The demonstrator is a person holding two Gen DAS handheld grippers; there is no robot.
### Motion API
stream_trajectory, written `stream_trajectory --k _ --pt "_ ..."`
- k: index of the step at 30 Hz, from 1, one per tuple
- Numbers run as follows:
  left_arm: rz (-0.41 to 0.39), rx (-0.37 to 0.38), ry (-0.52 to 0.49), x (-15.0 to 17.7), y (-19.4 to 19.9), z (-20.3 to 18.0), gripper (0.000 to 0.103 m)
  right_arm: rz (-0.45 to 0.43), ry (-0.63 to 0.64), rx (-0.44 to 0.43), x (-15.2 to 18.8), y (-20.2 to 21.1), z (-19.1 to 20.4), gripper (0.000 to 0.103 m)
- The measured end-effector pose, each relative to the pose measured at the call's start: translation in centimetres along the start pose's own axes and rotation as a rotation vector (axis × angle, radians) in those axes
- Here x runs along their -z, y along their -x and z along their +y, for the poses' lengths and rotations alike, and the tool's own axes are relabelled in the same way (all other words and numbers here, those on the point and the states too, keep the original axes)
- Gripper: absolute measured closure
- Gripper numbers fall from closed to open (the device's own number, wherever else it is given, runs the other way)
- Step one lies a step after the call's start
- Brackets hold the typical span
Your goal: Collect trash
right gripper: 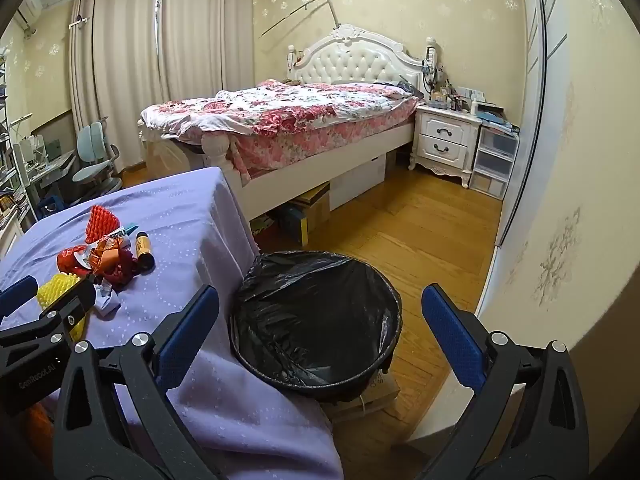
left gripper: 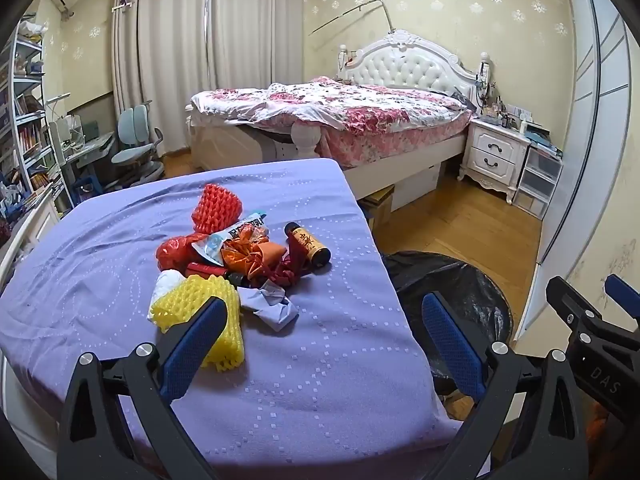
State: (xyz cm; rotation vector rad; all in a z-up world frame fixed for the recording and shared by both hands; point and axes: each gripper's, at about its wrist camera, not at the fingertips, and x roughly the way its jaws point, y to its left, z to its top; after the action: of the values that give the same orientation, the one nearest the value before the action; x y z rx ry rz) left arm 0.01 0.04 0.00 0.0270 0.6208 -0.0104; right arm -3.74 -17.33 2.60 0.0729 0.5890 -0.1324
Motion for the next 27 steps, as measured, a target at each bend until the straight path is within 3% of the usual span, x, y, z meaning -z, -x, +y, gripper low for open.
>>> stream_trajectory --k 27 --pt "0.014 -0.006 0.01 -0.02 -0.18 0.52 0.006 0.011 -0.011 -0.004 0.44 -0.09 -0.22 0.004"
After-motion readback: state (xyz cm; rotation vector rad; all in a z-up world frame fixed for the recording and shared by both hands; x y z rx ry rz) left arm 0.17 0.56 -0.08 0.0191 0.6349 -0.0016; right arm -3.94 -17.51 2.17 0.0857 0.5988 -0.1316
